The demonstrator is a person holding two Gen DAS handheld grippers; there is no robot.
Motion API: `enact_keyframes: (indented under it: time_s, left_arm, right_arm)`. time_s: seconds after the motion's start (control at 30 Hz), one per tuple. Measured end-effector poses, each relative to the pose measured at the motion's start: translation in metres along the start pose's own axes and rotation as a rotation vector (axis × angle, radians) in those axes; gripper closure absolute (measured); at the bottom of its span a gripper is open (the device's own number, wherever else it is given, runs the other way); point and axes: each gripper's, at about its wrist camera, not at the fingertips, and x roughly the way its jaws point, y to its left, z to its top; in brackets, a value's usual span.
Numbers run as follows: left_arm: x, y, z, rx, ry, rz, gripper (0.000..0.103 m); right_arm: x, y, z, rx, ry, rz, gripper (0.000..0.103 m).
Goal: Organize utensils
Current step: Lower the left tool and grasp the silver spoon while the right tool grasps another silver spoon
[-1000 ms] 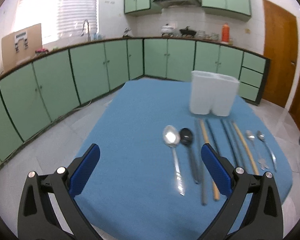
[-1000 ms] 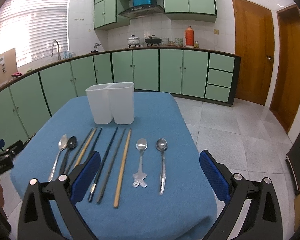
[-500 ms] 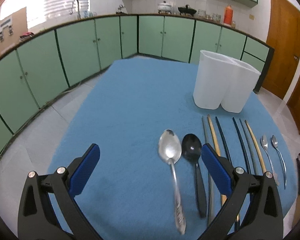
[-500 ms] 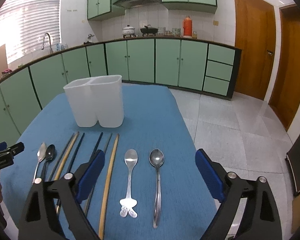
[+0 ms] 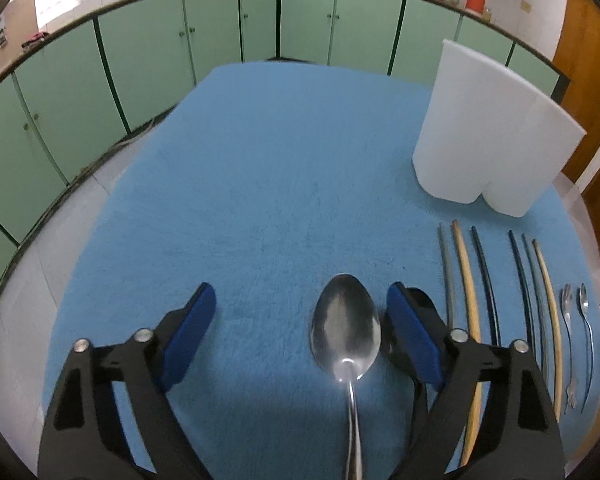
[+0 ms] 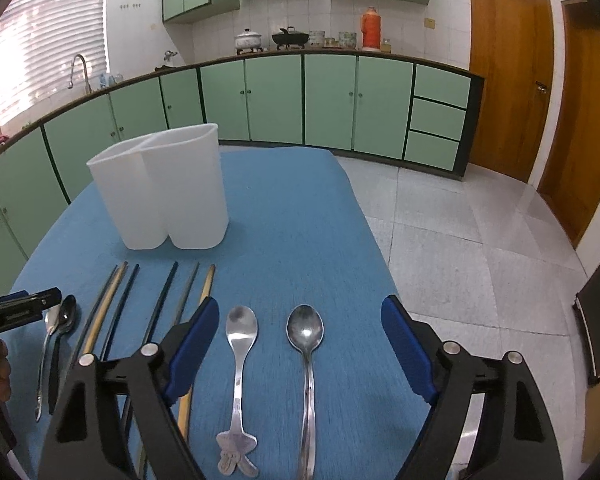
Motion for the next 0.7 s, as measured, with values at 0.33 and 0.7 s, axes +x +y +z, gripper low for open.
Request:
enact_keyframes:
  time_s: [0.33, 0.7]
  left_arm:
    - [0.009, 0.001, 0.000, 0.006, 0.025, -0.011, 0.027]
    - [0.002, 0.001, -0.008, -0.009, 0.004, -0.031, 0.052]
  right_arm:
    - [0.016, -0.003, 0.002, 0.006, 0.027, -0.003, 0.021]
    - [0.021, -0.001, 0.002, 0.008, 0.038, 0.002, 0.021]
